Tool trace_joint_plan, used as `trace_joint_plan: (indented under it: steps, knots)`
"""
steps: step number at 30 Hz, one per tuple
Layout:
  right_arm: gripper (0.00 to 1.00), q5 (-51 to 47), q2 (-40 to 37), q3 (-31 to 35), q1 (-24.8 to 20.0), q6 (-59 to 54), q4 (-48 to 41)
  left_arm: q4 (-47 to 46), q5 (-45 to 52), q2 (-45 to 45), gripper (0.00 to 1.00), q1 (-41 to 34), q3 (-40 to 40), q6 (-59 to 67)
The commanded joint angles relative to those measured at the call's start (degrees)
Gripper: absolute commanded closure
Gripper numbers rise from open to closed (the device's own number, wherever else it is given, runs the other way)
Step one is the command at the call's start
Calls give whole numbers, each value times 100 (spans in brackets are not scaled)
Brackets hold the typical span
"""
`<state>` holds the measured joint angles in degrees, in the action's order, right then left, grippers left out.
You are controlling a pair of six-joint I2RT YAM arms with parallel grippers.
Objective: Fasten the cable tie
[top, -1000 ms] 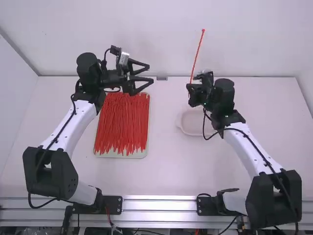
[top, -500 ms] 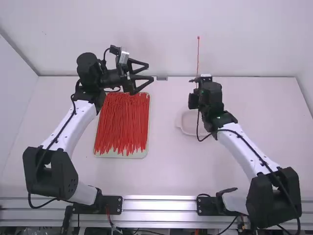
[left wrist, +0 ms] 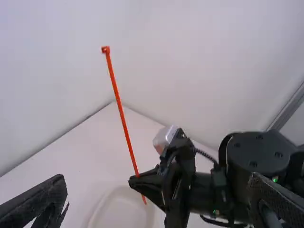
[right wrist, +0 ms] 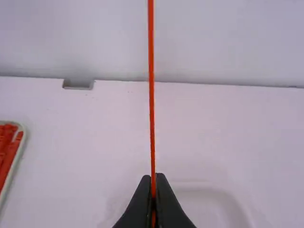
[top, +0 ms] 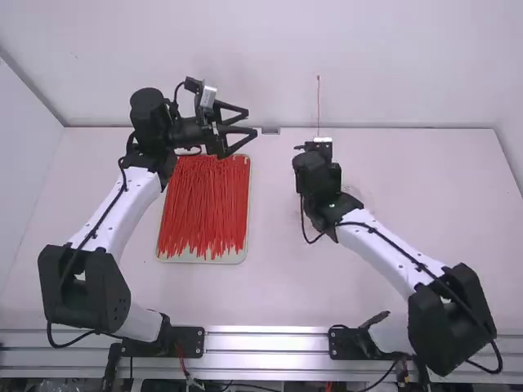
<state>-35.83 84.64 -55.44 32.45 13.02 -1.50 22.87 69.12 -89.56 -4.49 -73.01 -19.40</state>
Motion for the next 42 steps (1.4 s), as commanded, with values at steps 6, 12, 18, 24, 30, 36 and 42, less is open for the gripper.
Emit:
trace_joint_plan:
  steps: [6,12,18,24,30,36,42]
  knots:
    - [100,-1849,315,-192,660,518,-46,4,-136,31,1,0,-118,-284]
    - [100,-2820,313,-192,1266,520,-28,125,-251,31,1,-168,-118,-588]
    - [100,-3296,313,-192,1692,511,-11,407,-260,31,1,-431,-118,-699]
    - [100,-3353,313,-192,2024,496,-52,437,-702,31,1,-654,-118,-739]
    - [100,-3346,313,-192,2208,498,-70,407,-782,31,16,-688,-118,-739]
    - [100,-3346,313,-192,2273,505,-70,378,-1145,31,33,-693,-118,-1029]
    - [100,-3344,313,-192,2227,522,-61,455,-1591,31,56,-713,-118,-1386]
